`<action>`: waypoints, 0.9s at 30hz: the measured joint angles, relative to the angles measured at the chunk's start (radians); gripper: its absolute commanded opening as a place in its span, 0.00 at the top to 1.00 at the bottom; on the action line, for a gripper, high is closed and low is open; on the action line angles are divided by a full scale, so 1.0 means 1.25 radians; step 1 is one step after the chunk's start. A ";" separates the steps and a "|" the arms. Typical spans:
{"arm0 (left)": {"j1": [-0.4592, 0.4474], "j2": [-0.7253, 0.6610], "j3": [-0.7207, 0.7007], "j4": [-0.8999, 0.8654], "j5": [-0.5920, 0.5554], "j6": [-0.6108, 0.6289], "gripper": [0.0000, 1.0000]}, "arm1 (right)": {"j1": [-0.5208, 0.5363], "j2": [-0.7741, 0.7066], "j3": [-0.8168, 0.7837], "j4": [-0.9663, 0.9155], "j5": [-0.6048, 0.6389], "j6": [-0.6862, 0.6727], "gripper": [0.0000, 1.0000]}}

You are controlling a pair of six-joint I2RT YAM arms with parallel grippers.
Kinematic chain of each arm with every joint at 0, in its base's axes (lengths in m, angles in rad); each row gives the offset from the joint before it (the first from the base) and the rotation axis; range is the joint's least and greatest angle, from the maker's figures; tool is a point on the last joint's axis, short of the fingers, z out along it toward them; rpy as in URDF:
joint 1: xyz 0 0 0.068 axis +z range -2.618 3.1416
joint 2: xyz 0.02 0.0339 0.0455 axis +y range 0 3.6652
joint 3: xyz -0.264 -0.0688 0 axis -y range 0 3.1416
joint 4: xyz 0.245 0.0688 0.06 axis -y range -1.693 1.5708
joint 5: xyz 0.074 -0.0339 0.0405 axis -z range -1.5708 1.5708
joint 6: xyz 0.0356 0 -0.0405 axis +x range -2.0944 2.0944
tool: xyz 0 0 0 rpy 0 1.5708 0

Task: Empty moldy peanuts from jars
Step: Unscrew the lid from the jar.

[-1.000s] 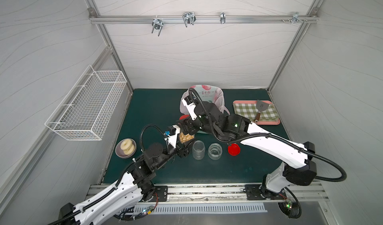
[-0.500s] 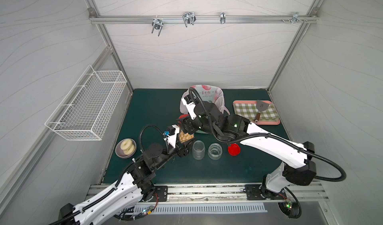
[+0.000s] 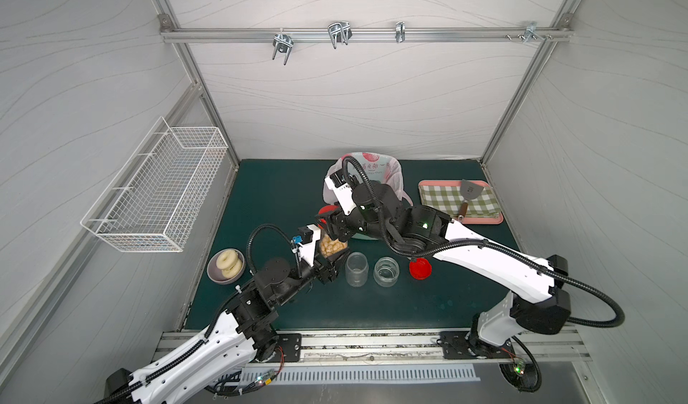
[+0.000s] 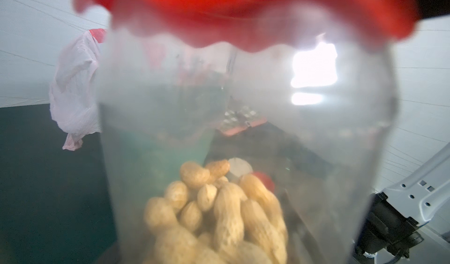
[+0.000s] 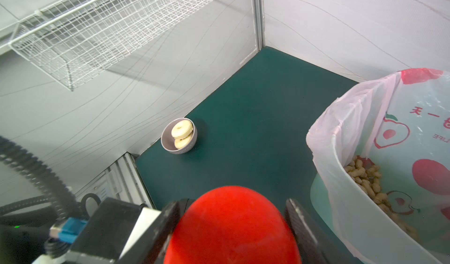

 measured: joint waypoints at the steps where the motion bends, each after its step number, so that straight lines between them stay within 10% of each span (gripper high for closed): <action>1: 0.000 -0.004 0.000 -0.001 0.006 0.000 0.72 | -0.002 -0.006 -0.005 0.007 -0.015 -0.004 0.44; 16: 0.001 -0.023 -0.003 0.034 0.106 -0.001 0.72 | -0.133 -0.042 -0.049 0.088 -0.486 -0.012 0.53; 27: -0.001 -0.023 -0.003 0.044 0.163 0.005 0.72 | -0.177 -0.055 -0.087 0.141 -0.652 0.023 0.52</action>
